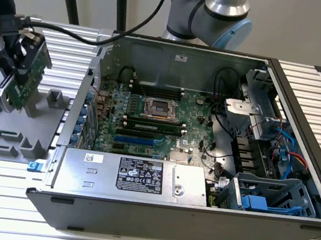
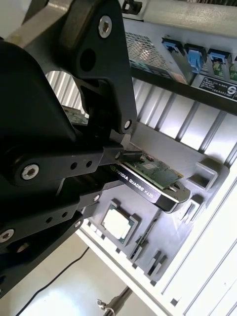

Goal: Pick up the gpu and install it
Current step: 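Pick up the gpu and move the gpu toward the slot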

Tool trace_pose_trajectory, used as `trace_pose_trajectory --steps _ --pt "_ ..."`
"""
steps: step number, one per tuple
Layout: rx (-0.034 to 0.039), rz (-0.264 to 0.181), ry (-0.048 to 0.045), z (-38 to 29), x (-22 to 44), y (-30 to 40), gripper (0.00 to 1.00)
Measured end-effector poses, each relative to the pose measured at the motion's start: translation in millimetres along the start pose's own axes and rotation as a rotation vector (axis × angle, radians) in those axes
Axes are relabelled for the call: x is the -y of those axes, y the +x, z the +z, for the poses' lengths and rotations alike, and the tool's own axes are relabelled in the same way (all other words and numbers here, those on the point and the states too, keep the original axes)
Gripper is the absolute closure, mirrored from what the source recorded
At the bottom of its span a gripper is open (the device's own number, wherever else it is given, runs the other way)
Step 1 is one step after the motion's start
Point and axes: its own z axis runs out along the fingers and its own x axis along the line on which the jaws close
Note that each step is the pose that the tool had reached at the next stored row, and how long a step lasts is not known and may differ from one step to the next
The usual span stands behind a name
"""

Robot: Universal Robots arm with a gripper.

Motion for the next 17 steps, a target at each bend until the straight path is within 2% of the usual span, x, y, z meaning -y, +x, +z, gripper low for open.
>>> trace_pose_trajectory --steps 17 --pt "-0.0001 0.0 0.0001 -7.8 -0.4 -0.1 1.0"
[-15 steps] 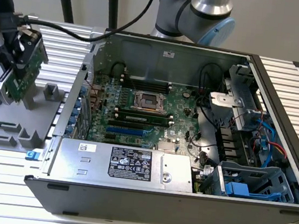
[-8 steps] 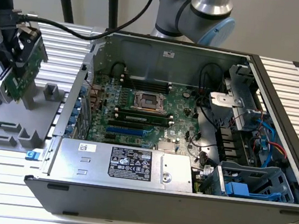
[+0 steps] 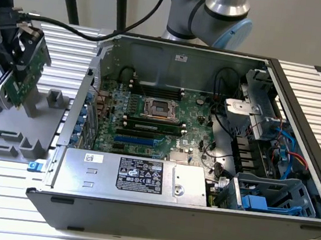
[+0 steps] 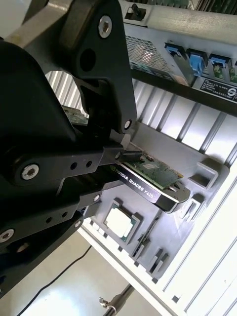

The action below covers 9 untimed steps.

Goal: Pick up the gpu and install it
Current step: 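Pick up the gpu and move the gpu toward the slot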

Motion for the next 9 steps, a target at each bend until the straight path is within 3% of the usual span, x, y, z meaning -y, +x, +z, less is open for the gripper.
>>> trace_pose_trajectory --steps 9 --pt "0.0 0.0 0.0001 -4.4 -0.3 -0.1 1.0"
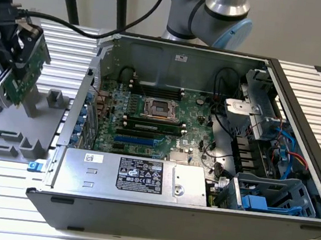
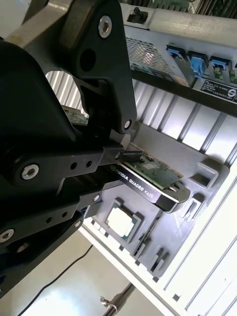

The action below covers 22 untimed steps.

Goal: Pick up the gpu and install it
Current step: 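Pick up the gpu and move the gpu toward the slot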

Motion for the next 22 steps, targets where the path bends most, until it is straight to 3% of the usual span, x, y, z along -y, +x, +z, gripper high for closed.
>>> trace_pose_trajectory --steps 22 --pt "-0.0005 -0.01 -0.0002 -17.8 -0.9 -0.3 1.0"
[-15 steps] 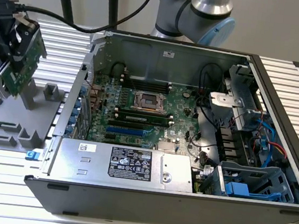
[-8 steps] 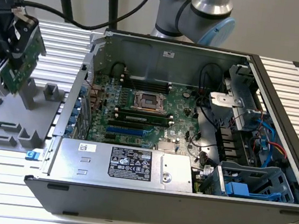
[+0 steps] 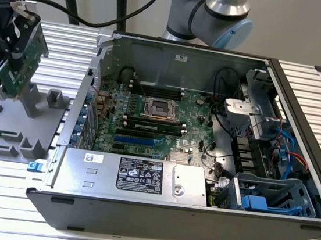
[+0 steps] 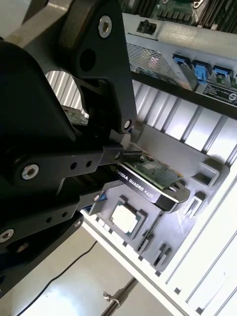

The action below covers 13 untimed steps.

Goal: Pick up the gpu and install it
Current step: 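Pick up the gpu and move the gpu toward the slot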

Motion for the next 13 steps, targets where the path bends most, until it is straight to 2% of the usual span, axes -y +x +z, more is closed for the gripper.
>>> trace_pose_trajectory --steps 13 --pt "-0.0001 -0.001 0.0 -10.0 -0.5 -0.2 1.0"
